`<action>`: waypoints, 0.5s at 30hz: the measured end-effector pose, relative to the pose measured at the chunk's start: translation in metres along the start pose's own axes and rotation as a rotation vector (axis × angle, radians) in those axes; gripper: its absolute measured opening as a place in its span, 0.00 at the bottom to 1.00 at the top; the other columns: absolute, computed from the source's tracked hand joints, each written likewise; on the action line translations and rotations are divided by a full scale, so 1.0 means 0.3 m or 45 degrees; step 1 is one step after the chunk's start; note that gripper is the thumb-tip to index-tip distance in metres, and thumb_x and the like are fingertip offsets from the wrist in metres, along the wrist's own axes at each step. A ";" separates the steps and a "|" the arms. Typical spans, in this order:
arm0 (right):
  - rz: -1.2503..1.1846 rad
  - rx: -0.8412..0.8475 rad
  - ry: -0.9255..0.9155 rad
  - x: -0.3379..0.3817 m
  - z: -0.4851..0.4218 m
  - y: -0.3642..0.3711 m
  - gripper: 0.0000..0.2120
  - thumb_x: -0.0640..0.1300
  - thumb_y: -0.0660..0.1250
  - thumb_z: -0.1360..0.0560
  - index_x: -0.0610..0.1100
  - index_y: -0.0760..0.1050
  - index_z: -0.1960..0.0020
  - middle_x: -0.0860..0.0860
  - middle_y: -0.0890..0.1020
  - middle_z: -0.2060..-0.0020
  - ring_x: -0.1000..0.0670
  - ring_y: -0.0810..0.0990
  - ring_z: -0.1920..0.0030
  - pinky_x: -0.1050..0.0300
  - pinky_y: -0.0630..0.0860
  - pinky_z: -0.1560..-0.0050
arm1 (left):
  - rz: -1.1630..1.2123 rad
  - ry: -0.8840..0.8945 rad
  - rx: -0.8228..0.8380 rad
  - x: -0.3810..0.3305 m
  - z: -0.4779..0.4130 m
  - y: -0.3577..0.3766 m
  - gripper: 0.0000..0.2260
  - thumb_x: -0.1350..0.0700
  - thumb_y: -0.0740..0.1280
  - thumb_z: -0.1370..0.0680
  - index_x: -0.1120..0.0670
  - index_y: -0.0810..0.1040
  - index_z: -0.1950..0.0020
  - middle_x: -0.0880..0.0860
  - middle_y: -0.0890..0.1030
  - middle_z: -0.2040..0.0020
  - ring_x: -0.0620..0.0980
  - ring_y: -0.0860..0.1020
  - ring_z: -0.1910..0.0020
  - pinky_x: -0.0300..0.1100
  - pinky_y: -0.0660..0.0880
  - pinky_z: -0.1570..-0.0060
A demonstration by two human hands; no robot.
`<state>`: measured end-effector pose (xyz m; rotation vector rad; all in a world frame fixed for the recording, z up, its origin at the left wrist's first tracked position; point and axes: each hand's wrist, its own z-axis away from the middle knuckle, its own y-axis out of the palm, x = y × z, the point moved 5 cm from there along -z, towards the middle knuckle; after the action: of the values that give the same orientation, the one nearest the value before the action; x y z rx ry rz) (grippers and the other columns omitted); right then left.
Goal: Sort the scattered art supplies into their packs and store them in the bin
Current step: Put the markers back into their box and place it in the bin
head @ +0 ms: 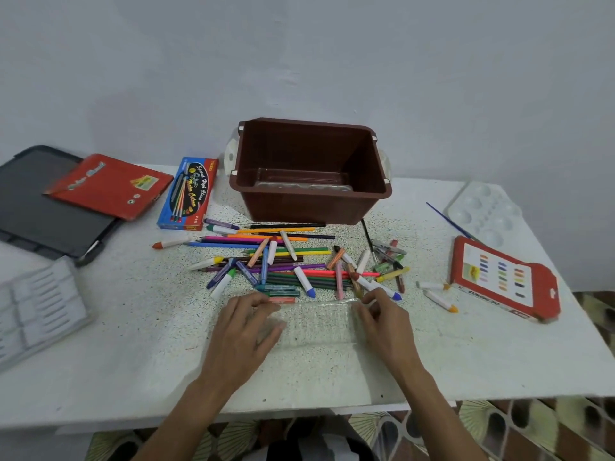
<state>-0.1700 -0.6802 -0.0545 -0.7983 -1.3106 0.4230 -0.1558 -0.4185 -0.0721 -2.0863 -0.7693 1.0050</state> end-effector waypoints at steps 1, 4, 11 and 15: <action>0.022 -0.004 -0.019 0.000 -0.005 -0.003 0.07 0.48 0.66 0.21 0.54 0.71 0.57 0.54 0.78 0.71 0.56 0.76 0.70 0.59 0.72 0.70 | -0.009 0.035 0.026 -0.006 0.002 0.003 0.20 0.41 0.64 0.21 0.55 0.82 0.41 0.51 0.77 0.41 0.51 0.74 0.43 0.45 0.71 0.43; 0.118 -0.091 -0.086 0.004 -0.021 -0.022 0.04 0.47 0.65 0.20 0.50 0.73 0.54 0.53 0.78 0.67 0.54 0.75 0.70 0.55 0.69 0.71 | -0.033 0.115 0.095 -0.013 0.013 0.014 0.27 0.33 0.66 0.25 0.53 0.81 0.38 0.49 0.78 0.38 0.51 0.74 0.40 0.47 0.69 0.41; 0.480 -0.141 -0.261 0.033 -0.083 -0.052 0.11 0.47 0.64 0.20 0.45 0.78 0.40 0.47 0.76 0.50 0.43 0.79 0.59 0.55 0.71 0.68 | -0.050 0.182 0.171 -0.017 0.017 0.030 0.28 0.32 0.65 0.25 0.52 0.79 0.36 0.47 0.77 0.35 0.50 0.73 0.37 0.44 0.64 0.37; 0.559 -0.142 -0.299 0.032 -0.099 -0.049 0.09 0.45 0.65 0.21 0.43 0.80 0.44 0.47 0.77 0.51 0.44 0.79 0.61 0.57 0.68 0.69 | -0.042 0.177 0.190 -0.016 0.018 0.030 0.28 0.32 0.65 0.25 0.51 0.79 0.35 0.47 0.76 0.35 0.50 0.73 0.37 0.45 0.66 0.39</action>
<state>-0.1415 -0.6919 -0.0388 -1.1635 -1.3820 0.8167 -0.1609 -0.4255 -0.0796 -1.9853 -0.6366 0.8626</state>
